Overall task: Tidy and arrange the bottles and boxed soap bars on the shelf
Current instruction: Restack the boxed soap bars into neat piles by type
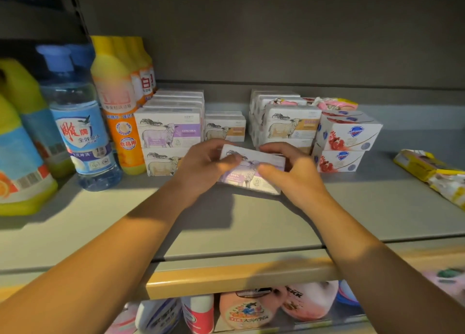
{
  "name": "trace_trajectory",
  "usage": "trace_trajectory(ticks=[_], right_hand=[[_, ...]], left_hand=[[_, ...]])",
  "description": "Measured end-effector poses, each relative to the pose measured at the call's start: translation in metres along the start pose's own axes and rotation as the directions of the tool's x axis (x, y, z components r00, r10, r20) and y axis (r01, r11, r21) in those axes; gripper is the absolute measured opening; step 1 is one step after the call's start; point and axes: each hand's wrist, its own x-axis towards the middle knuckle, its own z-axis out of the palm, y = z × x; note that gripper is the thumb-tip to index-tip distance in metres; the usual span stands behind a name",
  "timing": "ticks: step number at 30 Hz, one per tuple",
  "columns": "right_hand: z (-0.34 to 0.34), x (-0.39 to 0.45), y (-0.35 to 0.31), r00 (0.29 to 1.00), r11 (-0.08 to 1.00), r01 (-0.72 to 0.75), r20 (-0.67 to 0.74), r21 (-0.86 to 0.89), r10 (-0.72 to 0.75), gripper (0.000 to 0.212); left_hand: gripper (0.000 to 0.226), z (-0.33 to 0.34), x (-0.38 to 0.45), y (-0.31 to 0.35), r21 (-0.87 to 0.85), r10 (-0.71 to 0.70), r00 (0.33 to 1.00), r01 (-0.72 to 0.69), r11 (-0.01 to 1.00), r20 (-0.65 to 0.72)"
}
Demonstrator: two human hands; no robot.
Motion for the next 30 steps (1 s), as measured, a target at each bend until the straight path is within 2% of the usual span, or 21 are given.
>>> trace_trajectory(ticks=[2, 4, 6, 9, 12, 14, 17, 22, 25, 28, 30], right_hand=[[-0.003, -0.006, 0.007, 0.992, 0.999, -0.041, 0.121, 0.036, 0.036, 0.062], [-0.005, -0.007, 0.012, 0.979, 0.995, -0.056, 0.199, 0.085, 0.038, 0.079], [-0.005, -0.004, 0.015, 0.985, 0.996, -0.051, 0.169, 0.072, 0.038, 0.078], [-0.005, -0.001, 0.015, 0.995, 0.993, -0.088, 0.049, 0.076, 0.085, 0.061], [-0.004, 0.002, 0.013, 0.976, 0.963, -0.203, -0.044, 0.175, 0.214, 0.045], [-0.003, 0.005, 0.011, 0.93, 0.908, -0.325, -0.082, 0.264, 0.357, 0.052], [-0.006, 0.01, 0.01, 0.873, 0.857, -0.455, -0.067, 0.24, 0.482, 0.07], [-0.005, 0.011, 0.014, 0.871, 0.86, -0.464, -0.069, 0.212, 0.487, 0.073], [-0.008, 0.01, 0.015, 0.891, 0.857, -0.416, -0.05, 0.305, 0.451, 0.061], [-0.008, 0.01, 0.015, 0.926, 0.843, -0.332, -0.025, 0.423, 0.377, 0.045], [-0.008, 0.008, 0.016, 0.947, 0.884, -0.283, -0.037, 0.373, 0.319, 0.047]], left_hand=[[0.008, -0.001, 0.0, -0.001, -0.14, -0.09, 0.996, 0.086, 0.986, -0.02], [0.012, -0.002, 0.0, 0.0, -0.295, -0.231, 0.973, 0.223, 0.929, 0.008], [0.015, -0.001, 0.0, 0.002, -0.356, -0.332, 0.942, 0.326, 0.876, 0.046], [0.014, -0.001, 0.002, 0.004, -0.452, -0.411, 0.91, 0.386, 0.804, 0.046], [0.028, -0.002, 0.003, 0.007, -0.51, -0.382, 0.919, 0.377, 0.773, 0.101], [0.041, -0.001, 0.002, 0.007, -0.41, -0.361, 0.926, 0.372, 0.833, 0.108], [0.05, 0.002, 0.0, 0.006, -0.311, -0.336, 0.937, 0.35, 0.884, 0.098], [0.052, 0.002, 0.0, 0.006, -0.317, -0.329, 0.941, 0.337, 0.886, 0.08], [0.042, 0.003, 0.001, 0.005, -0.42, -0.348, 0.934, 0.351, 0.837, 0.086], [0.046, 0.001, 0.0, 0.006, -0.509, -0.356, 0.923, 0.378, 0.774, 0.145], [0.047, 0.0, 0.0, 0.005, -0.478, -0.348, 0.924, 0.379, 0.792, 0.157]])
